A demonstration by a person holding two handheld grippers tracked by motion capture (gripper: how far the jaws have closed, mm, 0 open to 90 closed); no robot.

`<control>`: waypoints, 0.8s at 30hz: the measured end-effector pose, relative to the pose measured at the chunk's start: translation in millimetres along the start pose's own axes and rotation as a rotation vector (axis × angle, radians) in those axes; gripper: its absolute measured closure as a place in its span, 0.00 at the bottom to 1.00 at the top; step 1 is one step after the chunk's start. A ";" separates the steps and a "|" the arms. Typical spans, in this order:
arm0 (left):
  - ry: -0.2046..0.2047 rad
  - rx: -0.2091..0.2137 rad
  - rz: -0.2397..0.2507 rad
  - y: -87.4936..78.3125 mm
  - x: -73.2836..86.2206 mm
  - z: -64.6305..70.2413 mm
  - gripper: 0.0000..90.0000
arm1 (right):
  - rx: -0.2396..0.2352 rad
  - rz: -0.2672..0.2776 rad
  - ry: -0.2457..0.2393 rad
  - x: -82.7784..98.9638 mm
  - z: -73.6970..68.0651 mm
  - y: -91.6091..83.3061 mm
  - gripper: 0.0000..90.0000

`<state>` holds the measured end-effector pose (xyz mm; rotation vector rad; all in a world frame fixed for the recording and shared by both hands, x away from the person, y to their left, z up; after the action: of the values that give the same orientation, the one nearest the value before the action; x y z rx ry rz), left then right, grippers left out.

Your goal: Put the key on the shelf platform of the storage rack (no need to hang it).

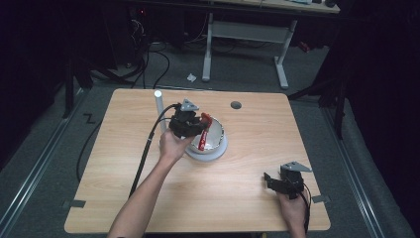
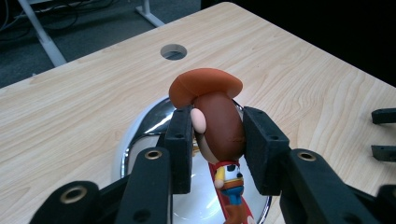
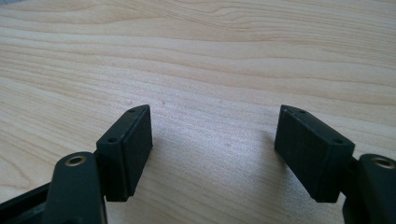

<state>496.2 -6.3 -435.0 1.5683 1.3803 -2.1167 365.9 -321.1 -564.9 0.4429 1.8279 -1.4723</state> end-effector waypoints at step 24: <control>0.020 0.002 -0.129 38.2 28.6 7.4 0.72 | 0.001 0.001 -0.002 0.0 0.0 0.1 0.31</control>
<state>502.0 -22.6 -480.1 1.5451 1.5251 -2.1803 366.0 -321.1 -565.0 0.4428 1.8255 -1.4721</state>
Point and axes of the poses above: each handheld gripper's, and its own axes: y roughly forward along the jaws, x roughly out of its underside, z roughly to its right, the point moved 5 cm from there along y, roughly forward along the jaws, and after that the axes turned 7 degrees about -x, right-handed, at the moved point
